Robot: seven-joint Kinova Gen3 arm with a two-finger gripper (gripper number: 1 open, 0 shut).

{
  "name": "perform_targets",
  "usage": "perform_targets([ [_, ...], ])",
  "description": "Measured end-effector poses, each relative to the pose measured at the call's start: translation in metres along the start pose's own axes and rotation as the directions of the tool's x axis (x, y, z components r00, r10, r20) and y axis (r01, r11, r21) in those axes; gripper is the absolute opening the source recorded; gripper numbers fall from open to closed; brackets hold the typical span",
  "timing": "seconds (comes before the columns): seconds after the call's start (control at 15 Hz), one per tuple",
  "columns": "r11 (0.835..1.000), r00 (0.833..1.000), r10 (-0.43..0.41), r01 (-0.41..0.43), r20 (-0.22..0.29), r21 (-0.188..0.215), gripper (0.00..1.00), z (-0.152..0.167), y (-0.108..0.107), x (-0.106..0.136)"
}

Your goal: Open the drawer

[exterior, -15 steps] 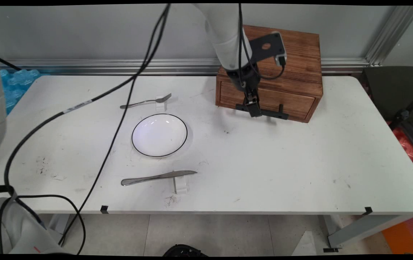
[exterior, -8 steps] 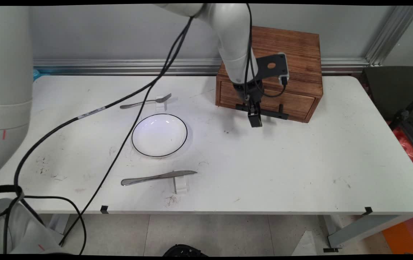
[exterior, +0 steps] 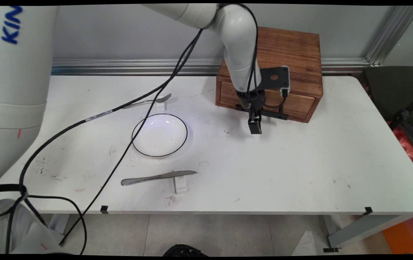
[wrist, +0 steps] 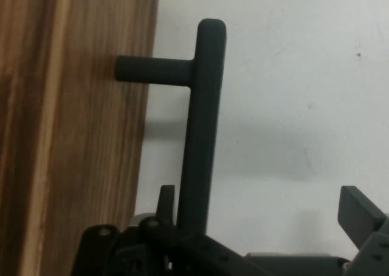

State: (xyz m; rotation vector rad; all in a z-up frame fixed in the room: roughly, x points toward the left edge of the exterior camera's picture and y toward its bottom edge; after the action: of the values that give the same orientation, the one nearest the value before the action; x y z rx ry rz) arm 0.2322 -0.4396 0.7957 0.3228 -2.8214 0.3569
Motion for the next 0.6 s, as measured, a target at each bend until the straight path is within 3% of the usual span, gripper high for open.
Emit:
perform_targets([
  [0.6, 0.998, 0.998, 0.065, -0.065, 0.017, -0.022, 1.0, 0.0104, 0.0042, -0.0023],
])
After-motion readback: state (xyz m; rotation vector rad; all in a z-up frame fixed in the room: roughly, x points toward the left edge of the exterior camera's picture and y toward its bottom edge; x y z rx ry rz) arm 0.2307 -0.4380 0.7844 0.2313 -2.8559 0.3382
